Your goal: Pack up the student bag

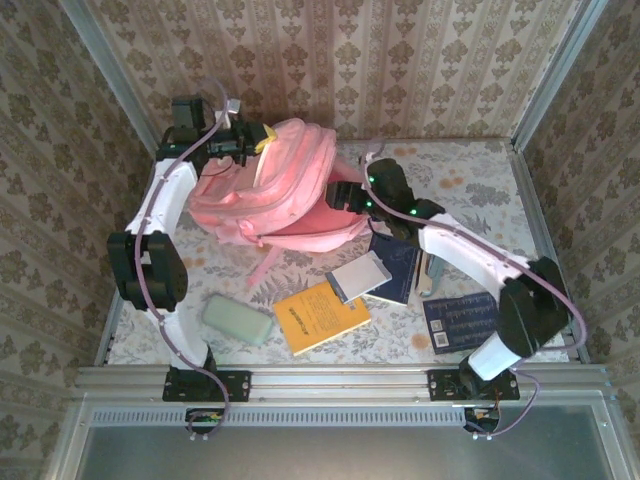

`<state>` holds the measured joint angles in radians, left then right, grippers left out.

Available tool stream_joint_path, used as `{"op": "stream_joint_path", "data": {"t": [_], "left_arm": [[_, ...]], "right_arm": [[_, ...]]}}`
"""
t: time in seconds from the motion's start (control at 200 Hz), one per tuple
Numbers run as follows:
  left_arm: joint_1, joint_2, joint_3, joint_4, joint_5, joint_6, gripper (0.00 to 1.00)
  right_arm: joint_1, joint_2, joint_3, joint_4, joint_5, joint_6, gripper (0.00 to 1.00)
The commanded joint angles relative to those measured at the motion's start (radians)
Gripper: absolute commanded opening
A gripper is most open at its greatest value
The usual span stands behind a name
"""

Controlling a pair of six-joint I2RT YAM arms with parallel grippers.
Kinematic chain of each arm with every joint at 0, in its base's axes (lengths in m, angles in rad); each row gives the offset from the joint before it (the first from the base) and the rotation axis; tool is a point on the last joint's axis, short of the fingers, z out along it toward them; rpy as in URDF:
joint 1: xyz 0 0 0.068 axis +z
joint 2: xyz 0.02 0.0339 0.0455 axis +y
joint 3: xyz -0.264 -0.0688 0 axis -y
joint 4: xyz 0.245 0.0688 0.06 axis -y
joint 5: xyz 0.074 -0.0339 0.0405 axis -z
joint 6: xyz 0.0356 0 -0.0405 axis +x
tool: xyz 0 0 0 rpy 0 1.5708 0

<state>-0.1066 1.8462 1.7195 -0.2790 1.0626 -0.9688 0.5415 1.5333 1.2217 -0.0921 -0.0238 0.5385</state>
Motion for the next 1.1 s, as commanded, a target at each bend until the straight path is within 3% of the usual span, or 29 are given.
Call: {"op": "stream_joint_path", "data": {"t": [0.0,0.125,0.31,0.465,0.68,0.845,1.095], "left_arm": [[-0.009,-0.033,0.0,-0.043,-0.061,0.125,0.0],[-0.035,-0.013,-0.015,-0.087,-0.102,0.186,0.0],[-0.068,-0.013,-0.076,-0.07,-0.127,0.209,0.0],[-0.092,-0.038,-0.112,-0.094,-0.164,0.262,0.0],[-0.093,-0.053,-0.176,-0.05,-0.147,0.271,0.0],[-0.093,-0.073,-0.193,-0.023,-0.138,0.266,0.0],[-0.085,-0.104,-0.207,-0.003,-0.127,0.235,0.0]], "right_arm": [[0.006,-0.066,-0.015,-0.128,0.029,-0.03,0.84],[0.007,-0.097,-0.007,-0.318,0.045,0.01,0.88],[0.02,-0.173,-0.076,-0.543,0.27,0.109,0.95],[-0.008,-0.232,-0.149,-0.699,0.36,0.16,0.94],[-0.136,-0.208,-0.235,-0.657,0.271,0.086,0.9],[-0.282,-0.165,-0.293,-0.507,0.079,0.049,0.72],[-0.3,0.0,-0.235,-0.537,0.11,0.027,0.63]]}}
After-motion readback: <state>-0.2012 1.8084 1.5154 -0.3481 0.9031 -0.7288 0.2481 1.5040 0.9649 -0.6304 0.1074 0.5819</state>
